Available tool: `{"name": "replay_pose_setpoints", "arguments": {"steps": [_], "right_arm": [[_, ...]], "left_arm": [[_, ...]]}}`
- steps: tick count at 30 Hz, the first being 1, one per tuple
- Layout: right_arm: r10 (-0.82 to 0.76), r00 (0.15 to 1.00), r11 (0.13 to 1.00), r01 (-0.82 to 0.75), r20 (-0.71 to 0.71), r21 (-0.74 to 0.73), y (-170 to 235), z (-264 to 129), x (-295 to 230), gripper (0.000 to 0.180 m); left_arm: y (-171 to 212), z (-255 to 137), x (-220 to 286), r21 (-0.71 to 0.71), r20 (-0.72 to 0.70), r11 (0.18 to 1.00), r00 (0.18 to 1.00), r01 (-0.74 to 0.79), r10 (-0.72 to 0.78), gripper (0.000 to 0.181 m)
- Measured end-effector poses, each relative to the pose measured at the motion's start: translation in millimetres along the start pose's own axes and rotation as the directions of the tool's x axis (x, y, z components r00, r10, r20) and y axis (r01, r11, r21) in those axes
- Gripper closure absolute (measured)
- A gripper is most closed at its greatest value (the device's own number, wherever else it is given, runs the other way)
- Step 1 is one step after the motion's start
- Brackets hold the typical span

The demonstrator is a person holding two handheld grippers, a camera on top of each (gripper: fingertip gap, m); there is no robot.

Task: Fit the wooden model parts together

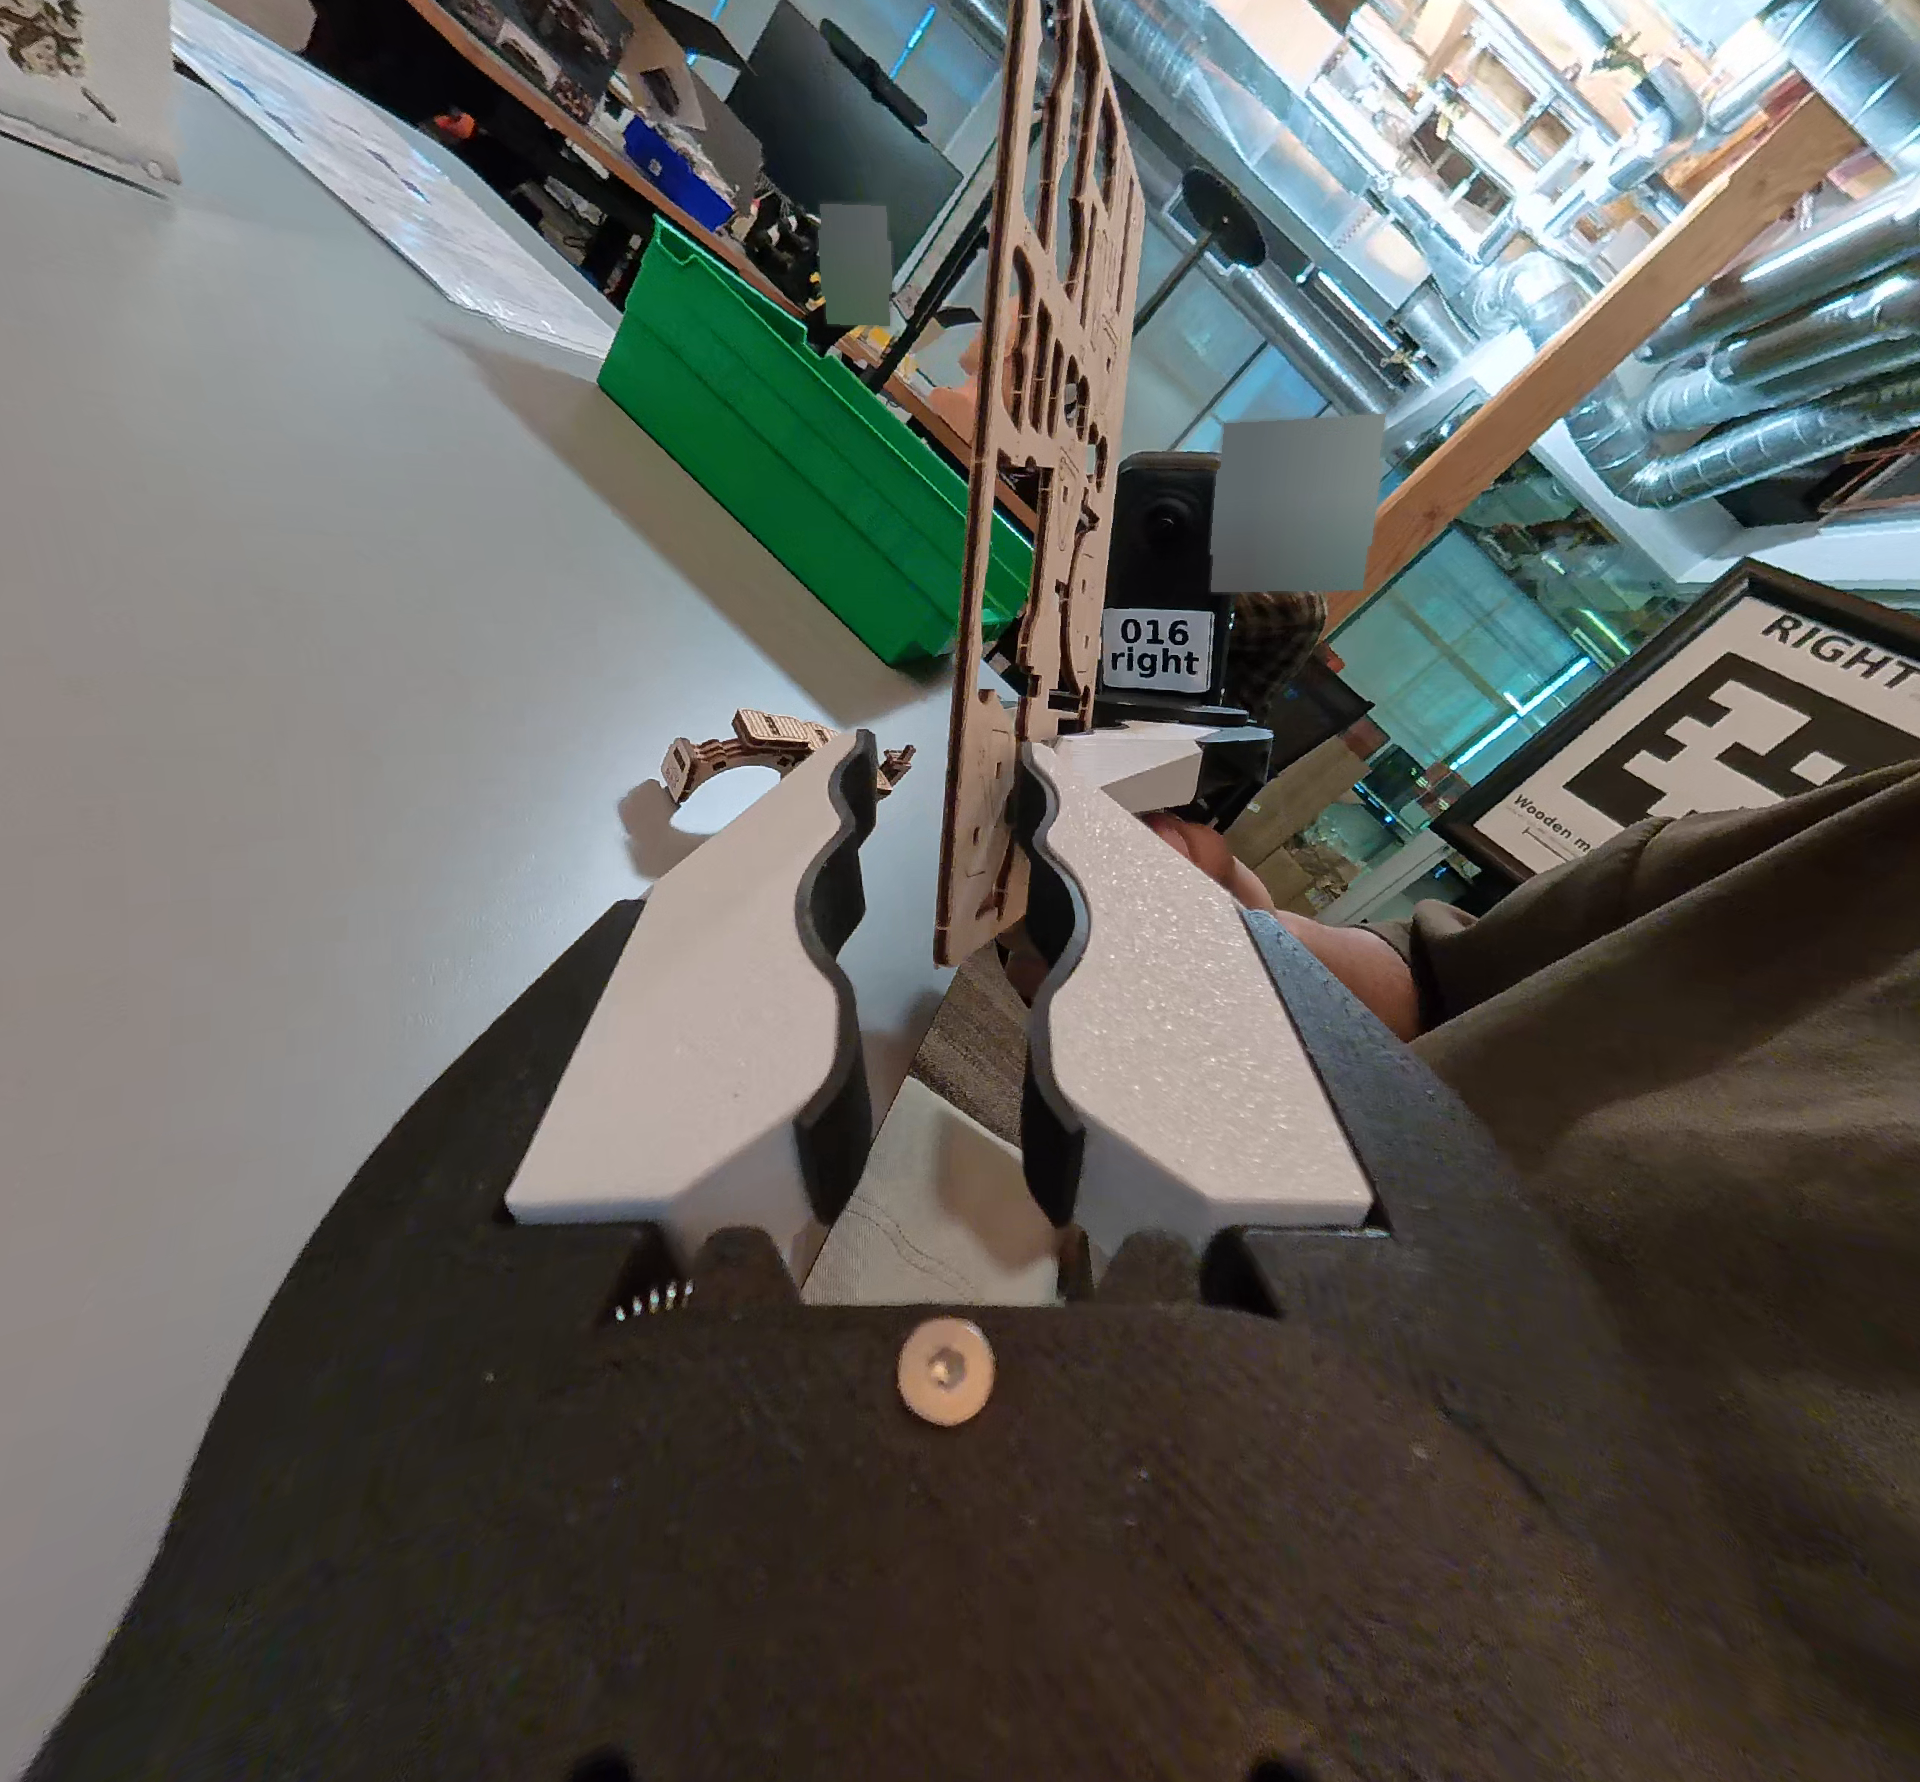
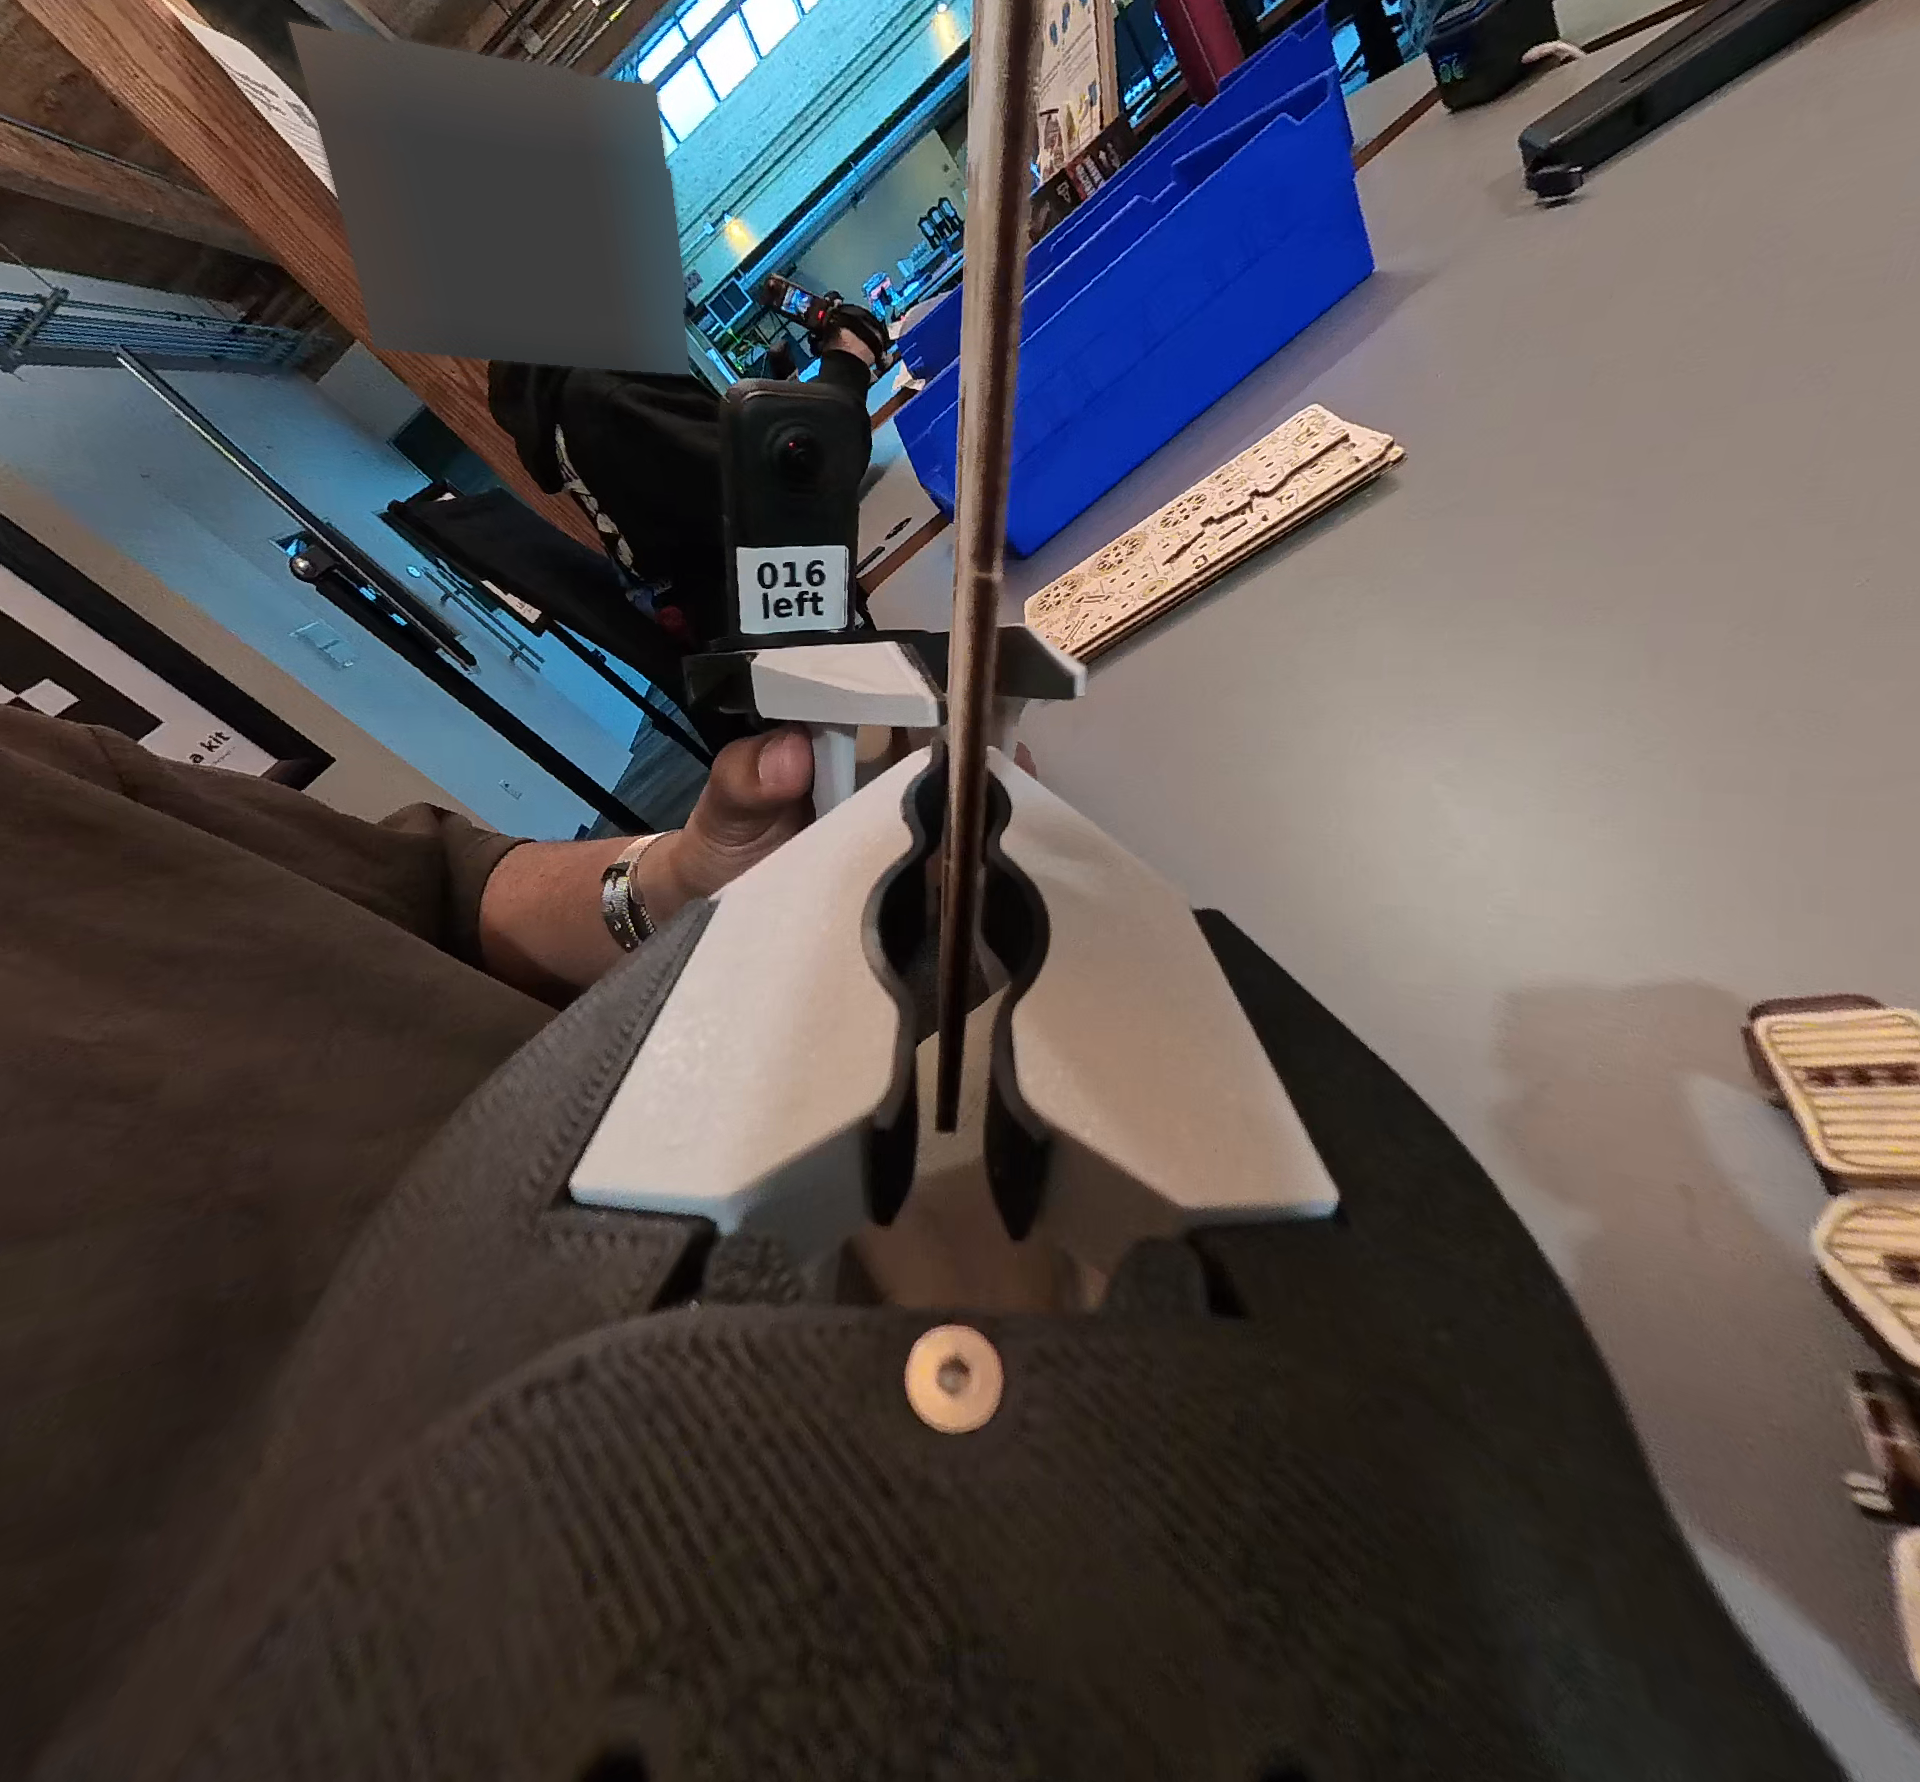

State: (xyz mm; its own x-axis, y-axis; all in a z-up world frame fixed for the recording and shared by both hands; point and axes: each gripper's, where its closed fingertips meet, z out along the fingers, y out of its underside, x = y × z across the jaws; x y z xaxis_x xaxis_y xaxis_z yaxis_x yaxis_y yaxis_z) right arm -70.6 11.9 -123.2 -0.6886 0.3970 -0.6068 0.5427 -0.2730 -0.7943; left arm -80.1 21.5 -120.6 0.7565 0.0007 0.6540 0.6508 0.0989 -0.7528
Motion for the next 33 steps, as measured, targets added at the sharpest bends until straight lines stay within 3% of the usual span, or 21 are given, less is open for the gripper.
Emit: {"name": "replay_pose_setpoints", "arguments": {"steps": [11,18,33], "right_arm": [[0.001,1.0,1.0,0.0,-0.006,0.019,-3.8,-3.0,2.6,0.178],[0.003,1.0,1.0,-0.003,-0.001,0.018,-3.0,-2.2,2.3,0.179],[0.006,1.0,1.0,-0.006,-0.002,0.024,-4.5,-4.8,4.4,0.179]], "left_arm": [[1.7,2.8,0.7,-0.017,-0.005,0.999,1.0,0.027,-0.027,0.124],[2.9,1.7,2.2,-0.032,-0.021,0.999,0.999,0.029,-0.03,0.135],[8.3,2.9,-1.9,-0.061,0.009,0.998,1.0,0.016,-0.016,0.133]]}}
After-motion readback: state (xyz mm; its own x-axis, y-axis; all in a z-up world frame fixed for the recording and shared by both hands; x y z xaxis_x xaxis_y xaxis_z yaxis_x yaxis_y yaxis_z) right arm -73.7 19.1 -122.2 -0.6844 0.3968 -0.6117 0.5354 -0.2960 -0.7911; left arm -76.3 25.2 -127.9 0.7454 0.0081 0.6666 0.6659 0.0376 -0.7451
